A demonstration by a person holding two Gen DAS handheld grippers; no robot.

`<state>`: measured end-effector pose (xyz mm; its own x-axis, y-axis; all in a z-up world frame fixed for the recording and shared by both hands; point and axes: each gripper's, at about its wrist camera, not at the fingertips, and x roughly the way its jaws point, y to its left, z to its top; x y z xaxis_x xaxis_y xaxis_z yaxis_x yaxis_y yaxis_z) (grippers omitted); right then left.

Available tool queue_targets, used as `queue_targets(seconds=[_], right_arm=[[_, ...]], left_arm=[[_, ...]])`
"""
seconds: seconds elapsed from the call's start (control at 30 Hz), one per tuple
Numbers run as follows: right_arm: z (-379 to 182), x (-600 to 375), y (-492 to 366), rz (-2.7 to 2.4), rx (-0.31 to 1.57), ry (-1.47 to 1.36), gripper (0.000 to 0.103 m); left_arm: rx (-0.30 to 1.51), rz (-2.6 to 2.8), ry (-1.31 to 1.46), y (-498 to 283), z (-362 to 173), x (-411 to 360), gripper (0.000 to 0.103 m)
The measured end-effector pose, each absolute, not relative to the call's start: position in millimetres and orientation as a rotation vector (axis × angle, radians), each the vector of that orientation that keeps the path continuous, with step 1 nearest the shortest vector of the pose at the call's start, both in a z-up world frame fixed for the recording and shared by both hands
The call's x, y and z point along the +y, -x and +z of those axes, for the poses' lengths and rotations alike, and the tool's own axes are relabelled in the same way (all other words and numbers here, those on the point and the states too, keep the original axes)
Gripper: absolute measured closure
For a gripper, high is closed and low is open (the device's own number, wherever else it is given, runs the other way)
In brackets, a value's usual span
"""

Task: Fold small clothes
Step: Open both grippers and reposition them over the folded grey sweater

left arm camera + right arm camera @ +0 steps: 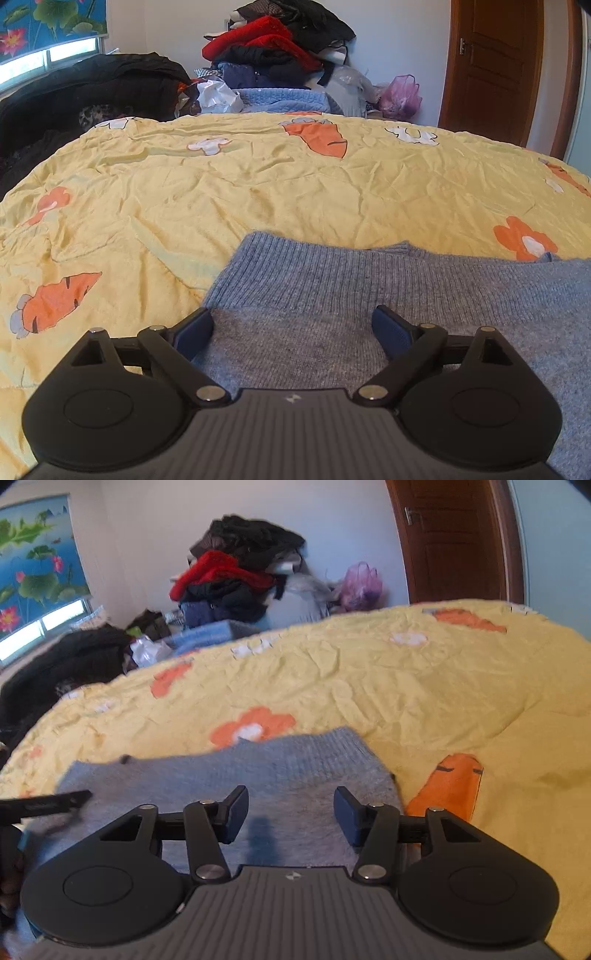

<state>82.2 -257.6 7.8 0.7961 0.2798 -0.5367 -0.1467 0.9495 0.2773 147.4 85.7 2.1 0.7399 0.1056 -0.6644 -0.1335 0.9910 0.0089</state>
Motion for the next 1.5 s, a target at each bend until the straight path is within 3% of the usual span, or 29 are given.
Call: queue_targets(seconds=[0.07, 0.23, 0.37, 0.47, 0.67, 0.93, 1.07, 1.2, 1.37, 1.5], right_arm=[[15.4, -247.6, -73.1, 0.289, 0.594, -0.218, 0.033], [-3.5, -228.5, -81.8, 0.285, 0.651, -0.118, 0.03], [-14.1, -219.0, -79.5, 0.294, 0.62, -0.04, 0.016], [-14.8, -210.4, -79.7, 0.295, 0.629, 0.007, 0.012], [-13.2, -217.1, -78.8, 0.308, 0.623, -0.035, 0.012], [-12.9, -219.5, -78.6, 0.322, 0.619, -0.054, 0.009], [-12.7, -221.1, -78.5, 0.331, 0.62, -0.064, 0.008], [-10.0, -225.7, -75.0, 0.309, 0.61, -0.065, 0.01], [-10.0, -246.1, -61.3, 0.183, 0.602, -0.027, 0.007], [-6.1, -237.0, -61.9, 0.128, 0.646, 0.036, 0.006]], left_arm=[[0.726, 0.132, 0.039, -147.5, 2.2, 85.7, 0.008], [0.726, 0.131, 0.041, -147.7, 2.2, 86.0, 0.008], [0.726, 0.132, 0.044, -147.6, 2.6, 86.1, 0.008], [0.727, 0.137, 0.044, -147.5, 2.7, 85.9, 0.007], [0.646, 0.21, 0.077, -117.2, 19.4, 99.2, 0.007], [0.541, 0.049, 0.479, 13.2, 51.7, 135.4, 0.007], [0.552, -0.025, 0.319, 20.8, 43.7, 91.5, 0.007], [0.712, -0.022, 0.254, -7.1, 14.5, 76.8, 0.008], [0.707, -0.033, 0.115, -3.5, 4.6, 68.2, 0.008], [0.7, -0.004, 0.184, 6.8, 16.3, 76.8, 0.008]])
